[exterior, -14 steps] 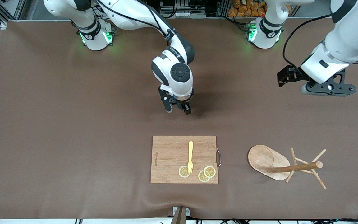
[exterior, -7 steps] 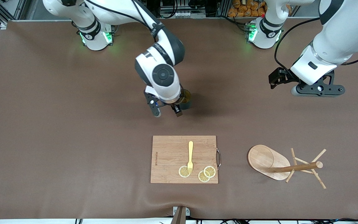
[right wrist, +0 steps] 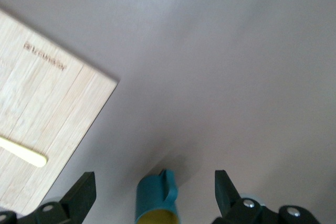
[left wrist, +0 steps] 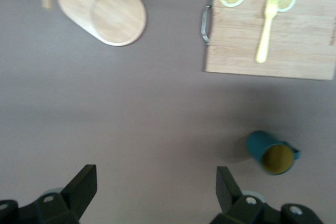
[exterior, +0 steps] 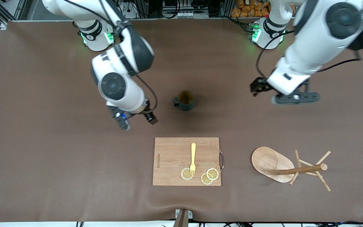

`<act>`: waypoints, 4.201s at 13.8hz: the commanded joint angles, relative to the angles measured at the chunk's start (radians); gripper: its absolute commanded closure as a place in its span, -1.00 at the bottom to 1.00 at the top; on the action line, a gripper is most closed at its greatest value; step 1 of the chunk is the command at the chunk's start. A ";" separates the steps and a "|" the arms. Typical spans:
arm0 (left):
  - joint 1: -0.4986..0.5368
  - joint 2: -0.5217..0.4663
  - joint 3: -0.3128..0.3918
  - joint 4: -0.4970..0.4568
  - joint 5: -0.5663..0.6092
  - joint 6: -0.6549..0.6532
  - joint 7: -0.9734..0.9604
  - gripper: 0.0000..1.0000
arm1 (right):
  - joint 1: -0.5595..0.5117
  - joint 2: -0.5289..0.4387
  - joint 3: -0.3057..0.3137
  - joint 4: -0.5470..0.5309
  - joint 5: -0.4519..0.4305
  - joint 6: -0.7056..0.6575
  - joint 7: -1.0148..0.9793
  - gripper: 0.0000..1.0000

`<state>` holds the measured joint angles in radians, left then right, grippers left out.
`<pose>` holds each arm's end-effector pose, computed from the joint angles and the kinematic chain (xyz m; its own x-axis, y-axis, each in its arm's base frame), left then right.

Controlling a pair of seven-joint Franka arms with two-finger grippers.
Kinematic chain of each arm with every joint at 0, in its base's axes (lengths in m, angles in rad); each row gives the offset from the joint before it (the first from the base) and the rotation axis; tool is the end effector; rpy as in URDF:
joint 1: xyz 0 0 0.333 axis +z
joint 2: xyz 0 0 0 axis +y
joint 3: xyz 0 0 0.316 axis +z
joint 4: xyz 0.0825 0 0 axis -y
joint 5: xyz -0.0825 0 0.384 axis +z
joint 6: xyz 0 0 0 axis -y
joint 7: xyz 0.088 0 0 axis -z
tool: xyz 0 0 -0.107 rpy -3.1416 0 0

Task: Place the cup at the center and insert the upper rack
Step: 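Carry the teal mug with the right gripper to the table center, then release the mug with the right gripper while the left gripper approaches, then lower the left gripper and grasp the teal mug by its handle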

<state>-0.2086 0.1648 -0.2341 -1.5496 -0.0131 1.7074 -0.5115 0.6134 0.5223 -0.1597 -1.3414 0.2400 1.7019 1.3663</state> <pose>0.5563 -0.2537 0.5529 0.9970 0.0729 -0.0273 0.0741 -0.9963 0.0432 0.6008 0.3417 0.4184 0.5650 -0.8055 -0.1788 -0.7995 -0.5880 0.1225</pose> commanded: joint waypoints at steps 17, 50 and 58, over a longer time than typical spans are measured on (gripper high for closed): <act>-0.530 0.406 0.010 0.150 0.295 0.349 -0.741 -1.00 | -0.759 -0.303 0.192 -0.031 -0.260 -0.289 -1.461 -1.00; -0.822 0.706 0.087 0.155 0.906 0.344 -1.363 -1.00 | -0.661 -0.581 0.063 -0.329 -0.295 -0.139 -1.533 -1.00; -0.828 0.733 0.091 0.161 0.933 0.344 -1.392 -1.00 | -0.666 -0.571 0.062 -0.329 -0.289 -0.143 -1.530 -1.00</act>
<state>-1.0207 0.8873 -0.1534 -1.4118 0.8834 2.0681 -1.8720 -0.0408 -0.0453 -0.1049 -1.6649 -0.0415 1.5619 -0.1576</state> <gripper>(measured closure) 0.000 0.000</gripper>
